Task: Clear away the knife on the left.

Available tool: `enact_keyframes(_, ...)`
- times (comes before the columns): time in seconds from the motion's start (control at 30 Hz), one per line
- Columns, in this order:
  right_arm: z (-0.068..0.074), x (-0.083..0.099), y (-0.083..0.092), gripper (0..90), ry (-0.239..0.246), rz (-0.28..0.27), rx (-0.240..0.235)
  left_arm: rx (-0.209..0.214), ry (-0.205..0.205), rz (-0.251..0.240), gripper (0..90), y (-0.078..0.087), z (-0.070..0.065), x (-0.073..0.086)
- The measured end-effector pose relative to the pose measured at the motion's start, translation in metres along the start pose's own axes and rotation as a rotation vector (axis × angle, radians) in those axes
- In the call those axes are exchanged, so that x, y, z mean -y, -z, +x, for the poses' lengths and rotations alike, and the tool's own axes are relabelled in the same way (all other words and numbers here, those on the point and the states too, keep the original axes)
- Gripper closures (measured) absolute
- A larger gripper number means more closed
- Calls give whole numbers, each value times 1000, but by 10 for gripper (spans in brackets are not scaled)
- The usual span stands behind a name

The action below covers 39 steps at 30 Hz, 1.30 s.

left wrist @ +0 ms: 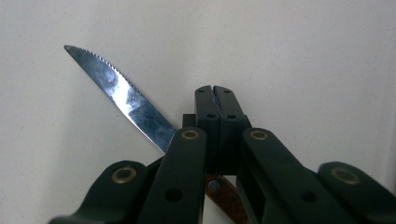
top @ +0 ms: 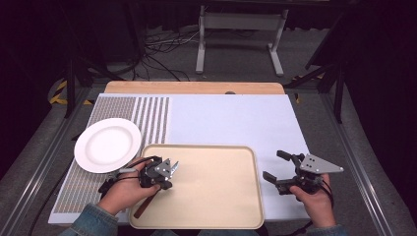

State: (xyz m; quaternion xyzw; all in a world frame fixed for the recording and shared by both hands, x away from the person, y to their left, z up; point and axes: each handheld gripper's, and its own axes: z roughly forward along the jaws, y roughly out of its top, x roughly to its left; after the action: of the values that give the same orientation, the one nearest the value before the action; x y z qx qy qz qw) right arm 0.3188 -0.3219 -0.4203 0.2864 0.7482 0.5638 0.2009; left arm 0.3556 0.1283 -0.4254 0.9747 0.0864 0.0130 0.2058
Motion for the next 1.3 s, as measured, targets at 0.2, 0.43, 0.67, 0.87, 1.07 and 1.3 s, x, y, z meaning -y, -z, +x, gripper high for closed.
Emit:
enact_keyframes(0.2,0,0,0,77,1,0,2,-2,12,18,900,-3,3,5)
enact_keyframes(0.43,0,0,-1,79,7,9,1,-8,31,18,900,-2,4,7)
enact_keyframes(0.67,0,1,-1,80,9,11,0,-25,48,23,900,1,7,13)
enact_keyframes(0.87,1,1,-1,80,9,13,-3,-38,70,22,900,3,6,18)
enact_keyframes(1.07,1,1,-2,80,9,15,-4,-29,62,7,900,5,4,22)
enact_keyframes(1.3,1,1,-3,80,9,18,-6,21,34,20,900,7,-6,22)
